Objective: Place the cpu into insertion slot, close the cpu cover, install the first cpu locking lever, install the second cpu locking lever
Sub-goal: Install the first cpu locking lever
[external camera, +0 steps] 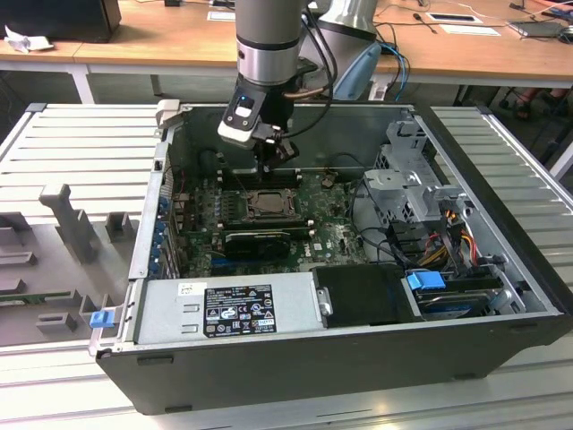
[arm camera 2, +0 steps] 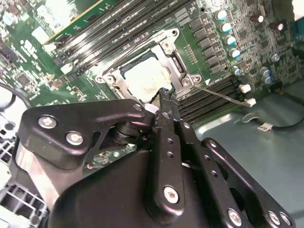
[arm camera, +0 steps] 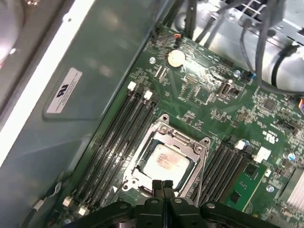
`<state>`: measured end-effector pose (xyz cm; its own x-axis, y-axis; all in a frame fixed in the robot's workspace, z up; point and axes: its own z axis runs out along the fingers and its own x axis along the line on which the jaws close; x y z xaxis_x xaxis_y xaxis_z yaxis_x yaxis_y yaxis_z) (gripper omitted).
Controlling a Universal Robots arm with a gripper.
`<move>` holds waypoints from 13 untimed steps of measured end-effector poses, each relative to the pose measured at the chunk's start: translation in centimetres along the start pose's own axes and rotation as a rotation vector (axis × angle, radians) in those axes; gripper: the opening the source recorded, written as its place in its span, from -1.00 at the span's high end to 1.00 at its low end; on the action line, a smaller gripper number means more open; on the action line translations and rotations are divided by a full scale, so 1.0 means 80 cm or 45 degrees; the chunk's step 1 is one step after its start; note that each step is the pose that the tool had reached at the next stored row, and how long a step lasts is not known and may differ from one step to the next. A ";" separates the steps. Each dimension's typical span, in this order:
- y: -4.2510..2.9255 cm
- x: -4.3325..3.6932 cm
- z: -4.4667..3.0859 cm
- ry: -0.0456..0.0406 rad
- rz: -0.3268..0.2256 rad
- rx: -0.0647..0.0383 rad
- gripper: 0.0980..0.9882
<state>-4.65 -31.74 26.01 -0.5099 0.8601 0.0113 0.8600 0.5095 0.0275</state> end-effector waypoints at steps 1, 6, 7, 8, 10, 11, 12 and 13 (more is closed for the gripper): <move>0.0000 0.000 0.0000 0.001 -0.045 0.001 0.98; 0.0000 0.000 0.0000 0.004 -0.150 0.002 0.98; 0.0000 0.000 0.0000 0.005 -0.167 0.002 0.98; 0.0000 0.000 0.0000 0.005 -0.185 0.002 0.98; 0.0000 0.000 0.0000 0.006 -0.227 0.002 0.98; 0.0000 0.000 0.0000 0.007 -0.254 0.003 0.98; 0.0000 0.000 0.0000 0.007 -0.274 0.003 0.98; 0.0000 0.000 0.0000 0.008 -0.292 0.003 0.98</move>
<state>-4.64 -31.74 26.01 -0.6922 0.7216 0.0113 0.7216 0.6917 0.0275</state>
